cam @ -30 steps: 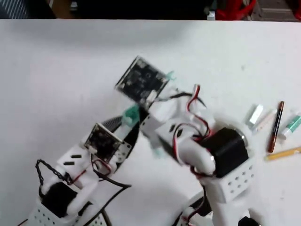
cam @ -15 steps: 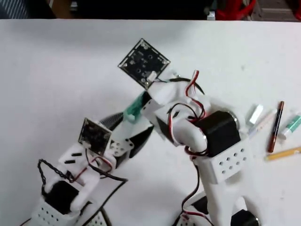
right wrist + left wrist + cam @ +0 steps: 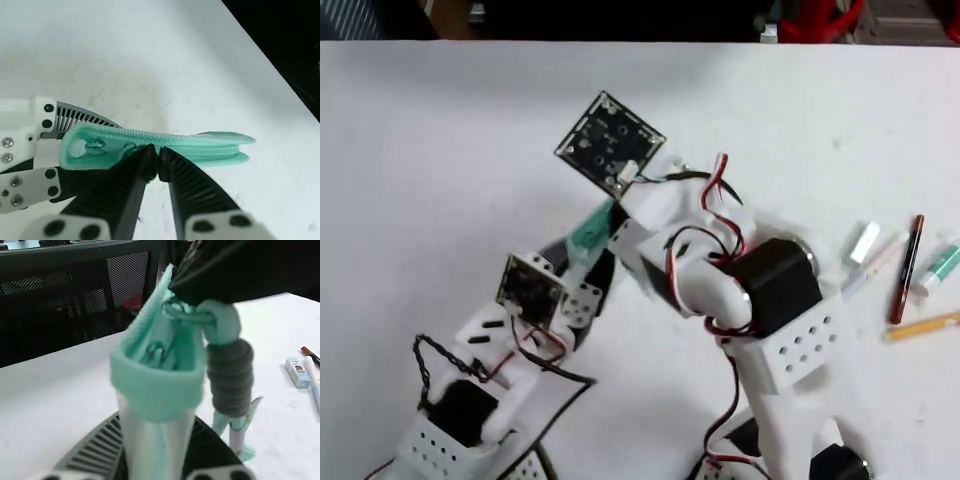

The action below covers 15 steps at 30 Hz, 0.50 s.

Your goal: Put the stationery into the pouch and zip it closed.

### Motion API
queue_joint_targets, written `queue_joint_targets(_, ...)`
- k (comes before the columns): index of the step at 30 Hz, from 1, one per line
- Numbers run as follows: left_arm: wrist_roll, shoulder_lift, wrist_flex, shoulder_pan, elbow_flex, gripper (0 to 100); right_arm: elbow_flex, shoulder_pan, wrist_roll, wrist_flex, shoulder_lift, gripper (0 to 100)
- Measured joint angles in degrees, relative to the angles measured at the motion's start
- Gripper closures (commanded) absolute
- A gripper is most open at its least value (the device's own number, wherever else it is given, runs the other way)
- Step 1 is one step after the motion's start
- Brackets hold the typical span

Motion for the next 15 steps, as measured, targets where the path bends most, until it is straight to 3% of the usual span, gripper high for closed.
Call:
queue_joint_targets(5, -1.2, -0.6, 1.9, 1.0, -0.2, 98, 0.3, 3.6, 0.0, -0.7, -0.1, 98.1)
queue_joint_targets(15, -1.3, -5.3, 12.5, 1.1, -3.2, 98, 0.4, 3.9, -1.1, -2.4, 0.0, 98.1)
